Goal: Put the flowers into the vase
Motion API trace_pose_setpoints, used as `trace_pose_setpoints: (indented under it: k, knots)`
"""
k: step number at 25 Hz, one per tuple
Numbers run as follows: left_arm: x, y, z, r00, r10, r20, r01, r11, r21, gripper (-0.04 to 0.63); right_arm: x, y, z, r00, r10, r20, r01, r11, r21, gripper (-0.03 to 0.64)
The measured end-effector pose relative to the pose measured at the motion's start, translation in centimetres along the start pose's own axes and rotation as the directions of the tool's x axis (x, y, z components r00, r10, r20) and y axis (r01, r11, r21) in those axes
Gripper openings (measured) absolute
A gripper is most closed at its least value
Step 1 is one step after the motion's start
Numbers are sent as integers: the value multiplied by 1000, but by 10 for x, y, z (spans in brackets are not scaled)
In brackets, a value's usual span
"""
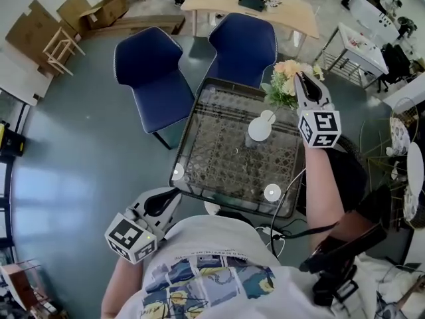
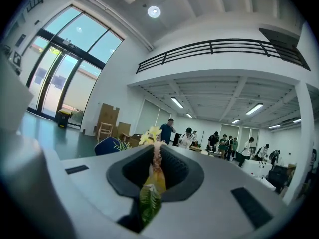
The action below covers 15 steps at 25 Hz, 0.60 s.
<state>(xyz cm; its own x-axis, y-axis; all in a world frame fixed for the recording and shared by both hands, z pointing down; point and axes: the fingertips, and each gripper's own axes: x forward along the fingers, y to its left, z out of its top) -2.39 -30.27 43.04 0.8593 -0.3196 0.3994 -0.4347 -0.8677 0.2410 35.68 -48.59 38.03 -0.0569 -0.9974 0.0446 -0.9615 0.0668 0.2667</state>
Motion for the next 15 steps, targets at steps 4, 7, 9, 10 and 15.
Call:
trace_pose_setpoints:
  k: [4, 7, 9, 10, 15]
  knots:
    - [1, 2, -1, 1000, 13, -20, -13, 1000, -14, 11, 5, 20, -38, 1000, 21, -22, -22, 999, -27, 44]
    - [-3, 6, -4, 999, 20, -26, -20, 1000, -21, 11, 6, 41, -67, 997, 36, -61, -39, 998, -43, 46]
    - [-8, 8, -5, 999, 21, -30, -21, 999, -26, 11, 3, 58, -84, 994, 53, -92, -56, 998, -40, 46]
    - [-10, 8, -6, 999, 19, -30, -20, 999, -26, 11, 1, 65, -92, 993, 61, -106, -65, 997, -34, 48]
    - [-25, 7, -11, 999, 1, -35, -2, 1000, -25, 11, -8, 86, -104, 986, 69, -154, -67, 998, 18, 74]
